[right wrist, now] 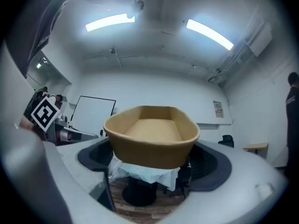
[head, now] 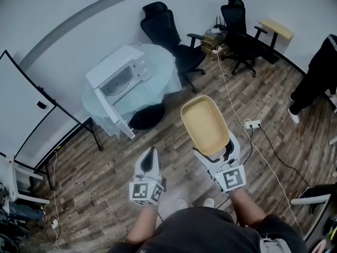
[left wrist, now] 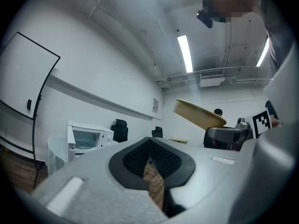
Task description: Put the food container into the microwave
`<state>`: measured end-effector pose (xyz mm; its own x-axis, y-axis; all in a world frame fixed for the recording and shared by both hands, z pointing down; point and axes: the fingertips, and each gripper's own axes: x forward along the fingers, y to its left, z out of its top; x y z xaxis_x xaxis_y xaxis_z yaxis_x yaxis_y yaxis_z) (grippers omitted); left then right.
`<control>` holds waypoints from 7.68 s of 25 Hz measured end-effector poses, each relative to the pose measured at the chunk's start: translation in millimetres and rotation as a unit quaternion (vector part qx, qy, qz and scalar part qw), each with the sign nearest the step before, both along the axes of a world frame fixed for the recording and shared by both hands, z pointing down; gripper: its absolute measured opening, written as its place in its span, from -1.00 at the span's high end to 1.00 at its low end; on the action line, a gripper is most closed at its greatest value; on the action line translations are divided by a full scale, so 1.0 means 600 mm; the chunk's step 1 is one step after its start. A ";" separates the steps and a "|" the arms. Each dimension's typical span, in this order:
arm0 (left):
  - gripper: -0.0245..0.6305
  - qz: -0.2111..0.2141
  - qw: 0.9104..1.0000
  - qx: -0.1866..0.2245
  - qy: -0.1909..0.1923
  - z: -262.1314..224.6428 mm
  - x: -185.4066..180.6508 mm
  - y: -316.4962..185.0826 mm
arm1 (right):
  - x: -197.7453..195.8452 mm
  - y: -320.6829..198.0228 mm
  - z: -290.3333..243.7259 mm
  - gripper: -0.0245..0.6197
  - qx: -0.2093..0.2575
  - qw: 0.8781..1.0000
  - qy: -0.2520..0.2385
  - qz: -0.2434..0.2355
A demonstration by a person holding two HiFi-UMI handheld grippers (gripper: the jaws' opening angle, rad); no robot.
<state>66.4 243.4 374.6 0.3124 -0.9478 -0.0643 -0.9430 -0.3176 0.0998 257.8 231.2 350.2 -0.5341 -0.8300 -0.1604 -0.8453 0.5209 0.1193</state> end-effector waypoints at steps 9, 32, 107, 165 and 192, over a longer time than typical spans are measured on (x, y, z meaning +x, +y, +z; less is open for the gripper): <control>0.91 -0.005 1.000 -0.011 0.007 0.023 -0.018 0.011 | -0.011 0.010 0.000 -0.64 -0.003 1.000 -0.013 -0.001; 0.91 0.005 1.000 0.016 -0.001 0.000 -0.081 0.015 | -0.091 0.021 -0.033 -0.64 0.004 0.998 -0.056 -0.032; 0.91 -0.175 0.984 0.021 -0.025 0.002 -0.303 -0.470 | -0.392 -0.604 0.043 -0.64 -0.034 0.976 -0.008 -0.214; 0.91 -0.352 0.930 -0.102 0.033 0.242 -0.500 -0.746 | -0.667 -0.899 0.331 -0.64 -0.141 0.918 0.092 -0.358; 0.91 -0.370 0.916 -0.149 0.052 0.394 -0.548 -0.753 | -0.828 -0.960 0.492 -0.64 -0.163 0.913 0.132 -0.350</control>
